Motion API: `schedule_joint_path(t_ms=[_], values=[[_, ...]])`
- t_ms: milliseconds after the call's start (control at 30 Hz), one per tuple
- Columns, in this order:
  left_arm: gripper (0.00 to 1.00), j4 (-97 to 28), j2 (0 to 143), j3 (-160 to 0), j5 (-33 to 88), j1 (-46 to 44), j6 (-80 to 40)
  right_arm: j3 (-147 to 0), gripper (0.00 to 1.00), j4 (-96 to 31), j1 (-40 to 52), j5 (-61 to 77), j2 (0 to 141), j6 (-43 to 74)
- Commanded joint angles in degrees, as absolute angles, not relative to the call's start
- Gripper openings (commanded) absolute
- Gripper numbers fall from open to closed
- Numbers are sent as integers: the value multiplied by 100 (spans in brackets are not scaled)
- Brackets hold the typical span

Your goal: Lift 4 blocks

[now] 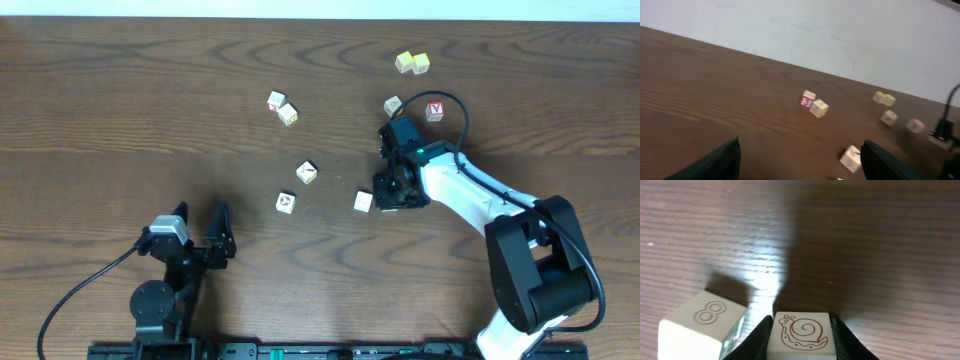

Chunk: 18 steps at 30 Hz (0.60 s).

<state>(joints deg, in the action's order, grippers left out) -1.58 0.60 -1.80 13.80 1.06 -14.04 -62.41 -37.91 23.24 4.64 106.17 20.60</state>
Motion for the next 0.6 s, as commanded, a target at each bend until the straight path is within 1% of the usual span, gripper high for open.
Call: schedule_joint_path(t_ms=[0,67,167,200,233,300,333,367,433,467,500,567], values=[[77,-478,222,-692,1872,121,-1463,-6193,29,-3844,2143,134,10739,1940],[77,-1313,982,-1575,1796,121,-917,-6193,35,-3900,2119,132,10739,1920],[77,-2043,2012,-2495,1710,121,-591,-6193,39,-3876,2119,132,10739,1920],[77,-2644,2794,-3183,1712,121,-379,-6193,42,-3872,2119,132,10739,1920],[77,-2910,3148,-3507,1712,121,-338,-6193,42,-3874,2119,134,10739,1920],[77,-3826,4436,-4678,1970,121,-322,-6193,46,-3898,2119,143,10739,1925],[77,-3922,4733,-4919,2108,121,-322,-6193,47,-3898,2119,161,10739,1925],[77,-3992,5253,-5304,2316,121,-351,-6206,51,-3911,2119,180,10737,1925],[77,-4084,5927,-5708,3135,121,-548,-6313,56,-4036,2119,176,10737,1922],[77,-4077,6145,-5802,3288,113,-526,-6399,57,-4139,2119,176,10737,1922],[77,-4147,6285,-5867,3264,84,-539,-6495,58,-4252,2117,180,10737,1922],[77,-4547,6628,-6088,2805,-54,-635,-6838,59,-4641,2093,198,10737,1916]])
